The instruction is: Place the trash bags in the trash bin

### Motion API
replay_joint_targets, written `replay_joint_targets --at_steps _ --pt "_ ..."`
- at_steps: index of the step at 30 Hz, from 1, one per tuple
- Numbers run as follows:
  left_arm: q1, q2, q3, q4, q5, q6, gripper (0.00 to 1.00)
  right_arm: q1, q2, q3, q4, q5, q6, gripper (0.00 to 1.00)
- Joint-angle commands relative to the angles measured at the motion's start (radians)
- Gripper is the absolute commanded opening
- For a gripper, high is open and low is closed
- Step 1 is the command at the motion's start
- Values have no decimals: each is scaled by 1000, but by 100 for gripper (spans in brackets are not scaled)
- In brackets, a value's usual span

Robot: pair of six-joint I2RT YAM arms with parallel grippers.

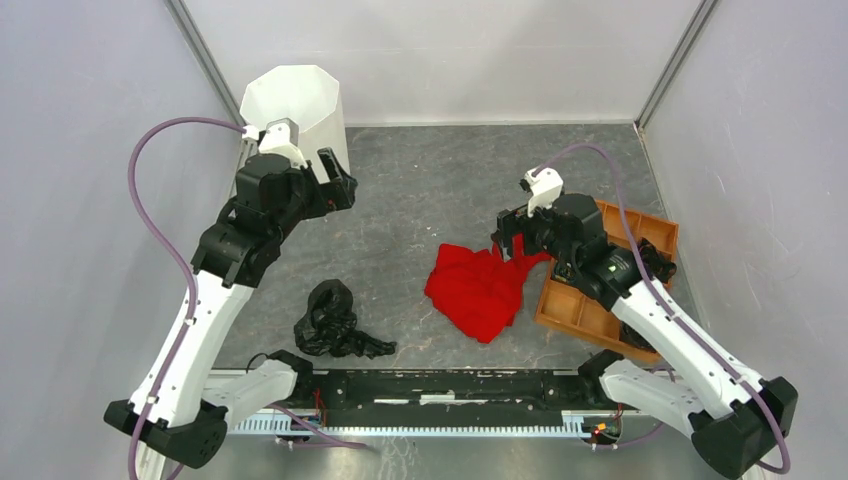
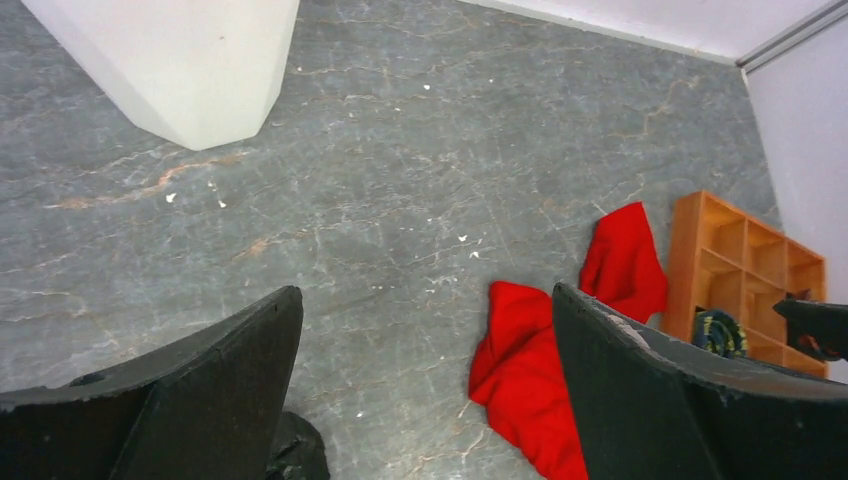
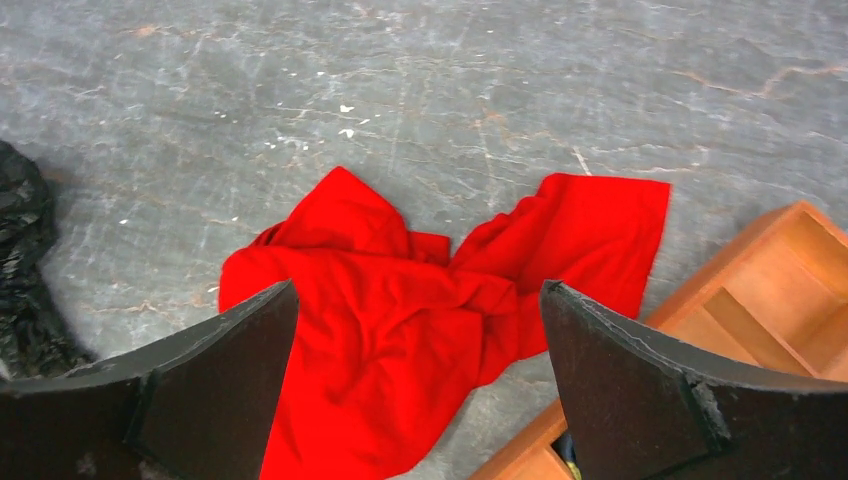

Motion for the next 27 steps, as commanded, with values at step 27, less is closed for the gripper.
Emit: replay_joint_targets --at_steps 27 --pt "1 -291 -211 55 75 205 100 856 853 173 562 80 -78 90"
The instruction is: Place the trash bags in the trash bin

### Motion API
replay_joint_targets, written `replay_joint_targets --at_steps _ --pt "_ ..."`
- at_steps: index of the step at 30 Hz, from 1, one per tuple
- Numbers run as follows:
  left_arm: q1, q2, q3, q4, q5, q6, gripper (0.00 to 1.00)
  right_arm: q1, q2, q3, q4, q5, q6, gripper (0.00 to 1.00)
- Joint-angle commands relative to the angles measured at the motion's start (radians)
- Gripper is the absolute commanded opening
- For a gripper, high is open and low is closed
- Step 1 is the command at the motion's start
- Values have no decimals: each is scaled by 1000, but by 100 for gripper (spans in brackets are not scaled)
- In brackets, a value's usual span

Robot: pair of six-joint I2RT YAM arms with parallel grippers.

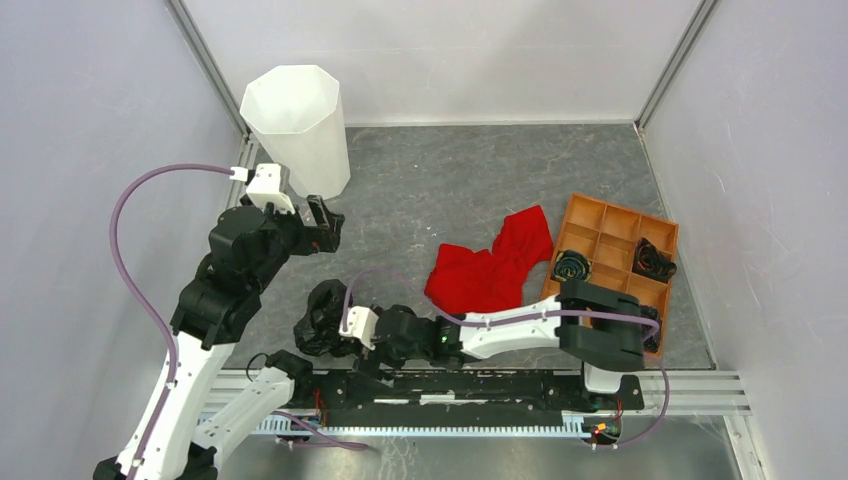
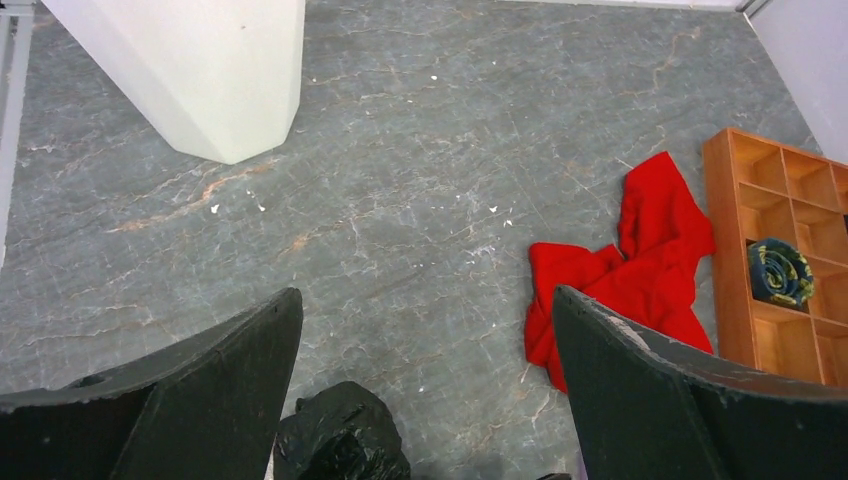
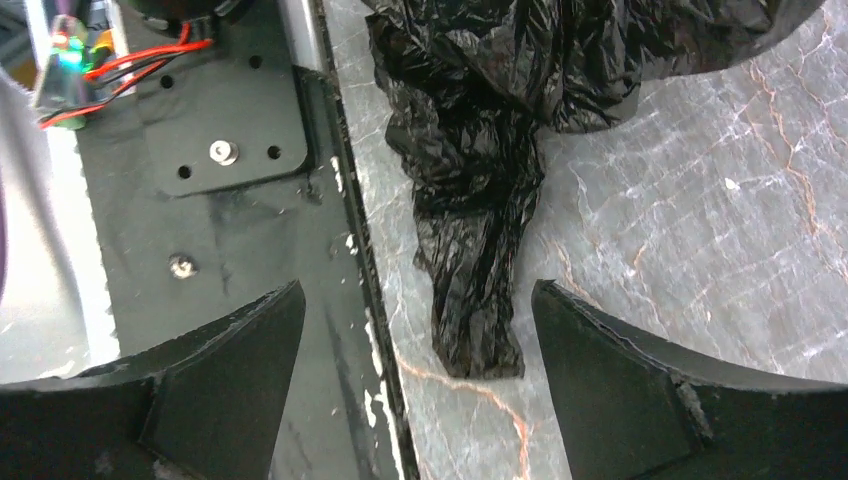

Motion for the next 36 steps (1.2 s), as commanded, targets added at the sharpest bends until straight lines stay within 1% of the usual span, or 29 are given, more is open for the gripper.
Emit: replay_joint_targets --at_steps 1,4,7,10,12,14,15,17,22,24,26,28,30,33,36 --pt "1 -12 8 30 43 10 100 11 80 94 65 133 -49 86" --pt "1 -23 10 21 73 -13 100 11 127 108 79 208 -53 74" --pt "1 -21 31 -6 77 -21 100 11 157 85 119 270 -47 68" --pt "1 -18 64 -31 59 -21 100 10 186 68 154 311 -52 59" --pt "1 -17 87 -43 50 -21 100 10 187 66 167 339 -47 46" --pt "2 -11 108 -48 42 -23 100 -10 159 68 168 341 -15 25" --pt "1 -9 116 -48 35 -26 100 -31 132 68 166 321 23 15" --pt "1 -2 124 -40 26 -32 100 -110 74 52 188 188 126 1" --pt "1 36 122 20 10 -45 100 -332 -27 7 289 -271 443 0" --pt "1 58 122 35 23 -58 100 -407 -51 -31 368 -426 578 0" --pt "1 83 112 48 60 -80 100 -468 -69 -71 472 -557 703 0" --pt "1 99 93 63 102 -104 100 -515 -74 -80 511 -656 759 0" --pt "1 116 71 69 136 -134 100 -555 -92 -73 477 -702 735 0" --pt "1 127 46 72 188 -182 100 -634 -156 -86 395 -689 663 0" --pt "1 119 15 91 254 -215 100 -709 -215 -99 411 -729 673 0"
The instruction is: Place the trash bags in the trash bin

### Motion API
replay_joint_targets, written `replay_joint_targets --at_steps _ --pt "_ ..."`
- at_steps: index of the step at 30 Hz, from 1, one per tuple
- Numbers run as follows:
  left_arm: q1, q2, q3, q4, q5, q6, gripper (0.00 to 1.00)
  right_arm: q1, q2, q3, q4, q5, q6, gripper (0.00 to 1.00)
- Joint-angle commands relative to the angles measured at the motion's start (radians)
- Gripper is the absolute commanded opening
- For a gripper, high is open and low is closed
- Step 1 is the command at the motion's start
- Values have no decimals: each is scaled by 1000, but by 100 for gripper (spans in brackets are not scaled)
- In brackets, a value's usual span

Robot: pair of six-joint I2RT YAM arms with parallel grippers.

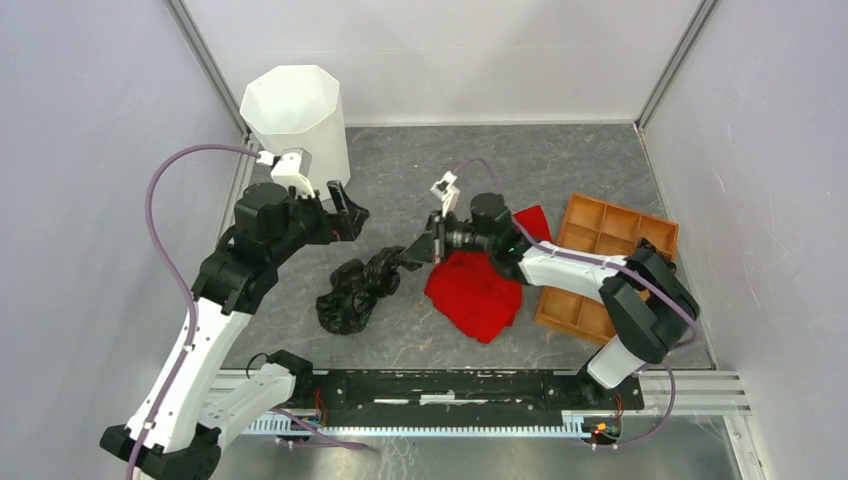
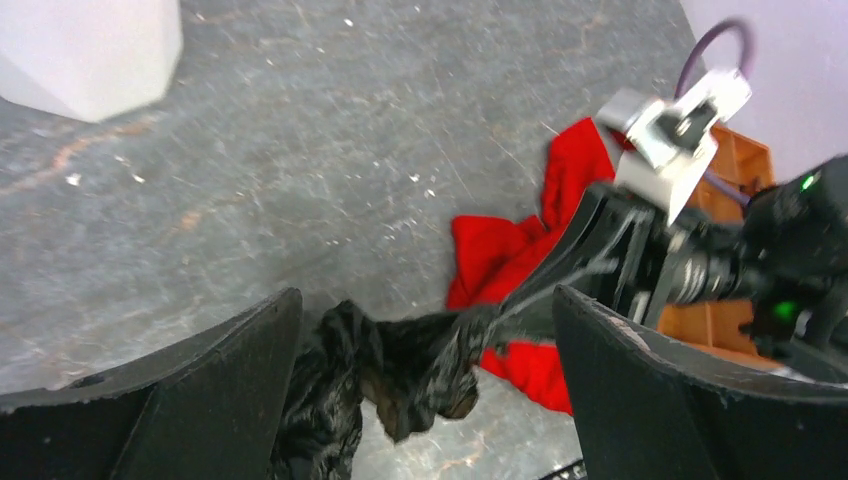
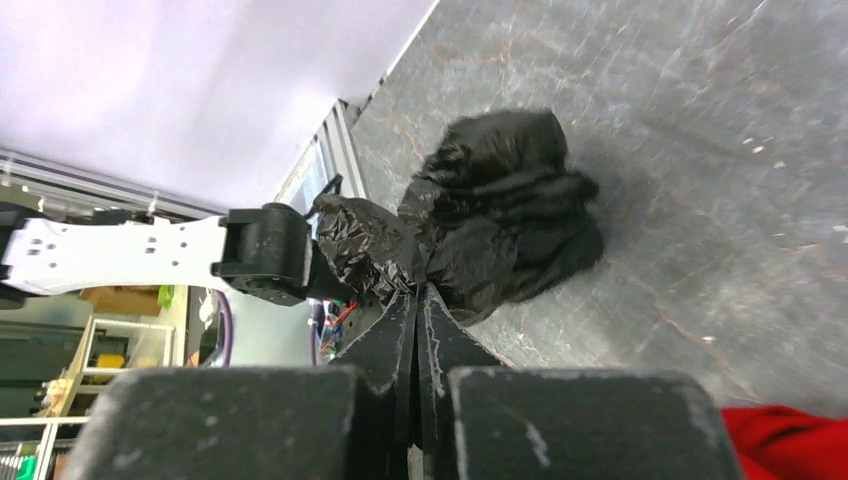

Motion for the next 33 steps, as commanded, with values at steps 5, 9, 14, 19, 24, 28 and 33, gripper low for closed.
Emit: replay_joint_targets --at_steps 5,9,14,19,24,28,33 --pt "1 -1 -72 101 235 -161 100 -159 -180 12 37 -153 50 0" --pt "1 17 -140 249 455 -250 100 -176 -237 59 -43 -122 4 0" --pt "1 11 -186 344 518 -290 100 -206 -307 108 -68 -97 -12 0" --pt "1 21 -208 406 541 -331 100 -206 -321 175 -56 -157 -8 0" --pt "1 -42 -211 433 430 -372 97 -206 -336 254 -75 -166 -30 0" --pt "2 -153 -288 554 375 -431 100 -206 -327 292 47 -173 61 1" --pt "1 -211 -279 617 371 -404 100 -207 -305 310 174 -208 174 0"
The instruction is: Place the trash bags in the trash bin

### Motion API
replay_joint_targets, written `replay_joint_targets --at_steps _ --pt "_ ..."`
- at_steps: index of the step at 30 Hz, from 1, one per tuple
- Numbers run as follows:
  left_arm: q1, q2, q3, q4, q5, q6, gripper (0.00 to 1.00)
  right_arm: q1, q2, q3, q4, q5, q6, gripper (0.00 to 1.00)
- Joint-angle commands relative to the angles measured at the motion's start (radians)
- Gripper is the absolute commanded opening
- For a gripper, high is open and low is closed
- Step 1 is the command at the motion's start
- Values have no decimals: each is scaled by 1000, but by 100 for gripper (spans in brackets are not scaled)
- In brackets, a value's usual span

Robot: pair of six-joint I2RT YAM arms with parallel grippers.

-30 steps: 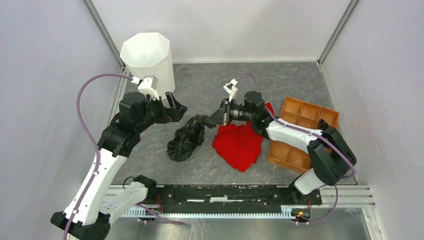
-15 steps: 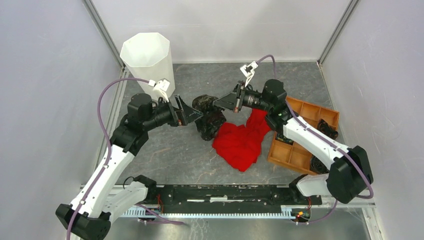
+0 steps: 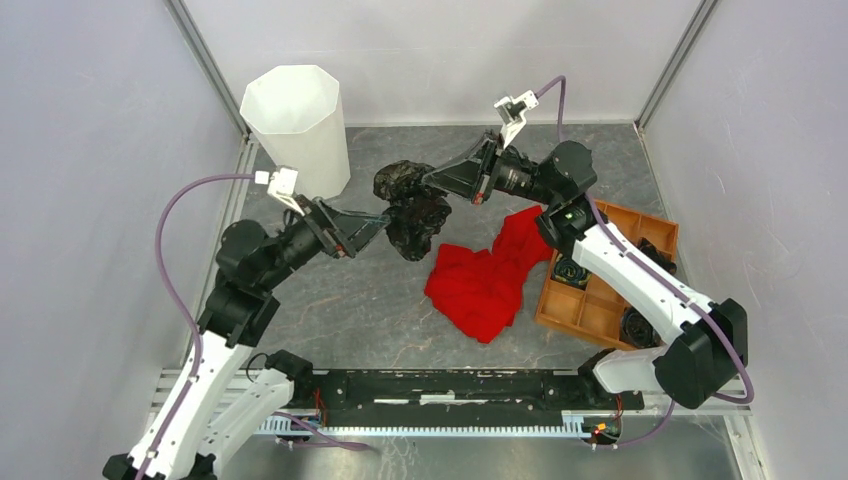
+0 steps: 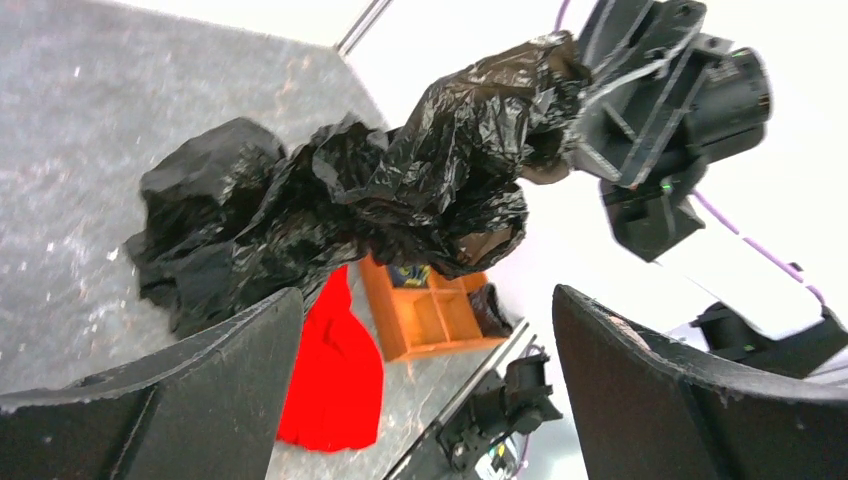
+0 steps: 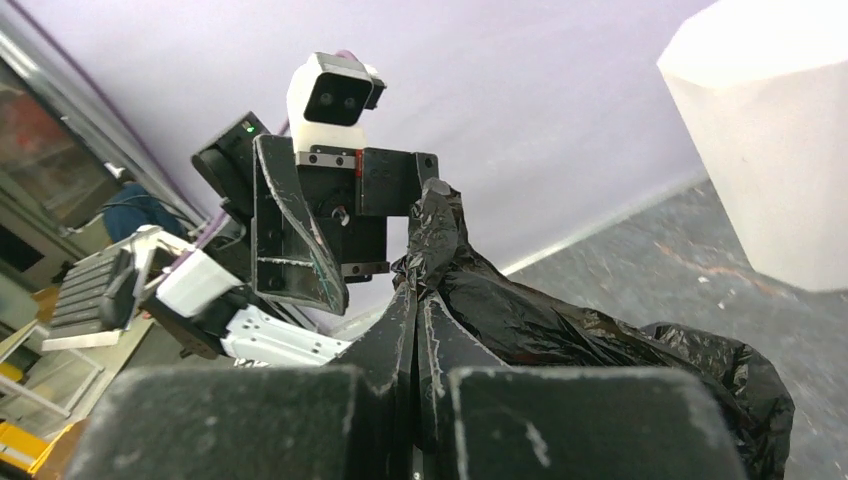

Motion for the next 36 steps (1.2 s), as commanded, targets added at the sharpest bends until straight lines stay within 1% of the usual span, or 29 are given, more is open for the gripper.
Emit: replay_joint_targets --at_steps 1,4,6,7,9,11,13,14,15,16,18,19,20,21,22,24,25,27,28,30,32,34,35,36 --pt "2 -36 21 140 -30 -22 100 -1 -6 39 186 -50 119 0" --pt "2 -19 47 146 -42 -12 100 0 -21 17 241 -54 161 0" --pt "2 14 59 162 -30 -23 100 2 -37 0 249 -53 166 0" --pt "2 29 58 177 -13 -38 100 3 -42 -9 247 -51 166 0" --pt "3 52 49 262 25 -70 100 4 -56 -33 248 -51 168 0" --pt "2 67 40 299 54 -96 99 4 -69 -63 245 -50 164 0" --pt "2 70 30 320 70 -101 96 4 -81 -95 230 -41 155 0" --pt "3 67 24 326 80 -102 90 4 -86 -112 222 -39 148 0" --pt "2 64 10 335 88 -103 79 4 -89 -129 217 -39 145 0" --pt "2 61 2 342 95 -105 66 4 -91 -141 214 -39 143 0" --pt "2 61 -3 324 105 -99 42 4 -97 -156 187 -35 117 0" --pt "2 65 6 275 94 -80 32 4 -99 -158 146 -26 90 0" --pt "2 77 27 165 66 -54 19 4 -104 -156 84 1 29 0" --pt "2 89 48 93 17 -28 13 3 -107 -156 23 23 -13 0" --pt "2 104 69 -43 -46 -8 8 3 -107 -150 -66 72 -84 0" --pt "2 152 110 -185 -181 26 5 4 -82 -130 -249 198 -239 0" --pt "4 190 134 -258 -224 43 3 4 -58 -115 -336 264 -304 0" --pt "12 285 212 -326 -249 70 2 3 24 -53 -452 323 -386 0" --pt "16 328 262 -328 -222 78 2 4 76 1 -493 323 -408 0" --pt "18 392 376 -294 -156 91 2 3 158 102 -535 259 -417 0" --pt "18 420 507 -230 -98 105 2 7 207 247 -594 211 -424 0" --pt "17 408 620 -119 -9 112 2 26 206 405 -656 240 -466 0" --pt "14 385 652 -47 50 101 2 41 186 479 -674 267 -500 0" --pt "14 359 661 39 77 88 2 65 161 519 -668 285 -534 0"
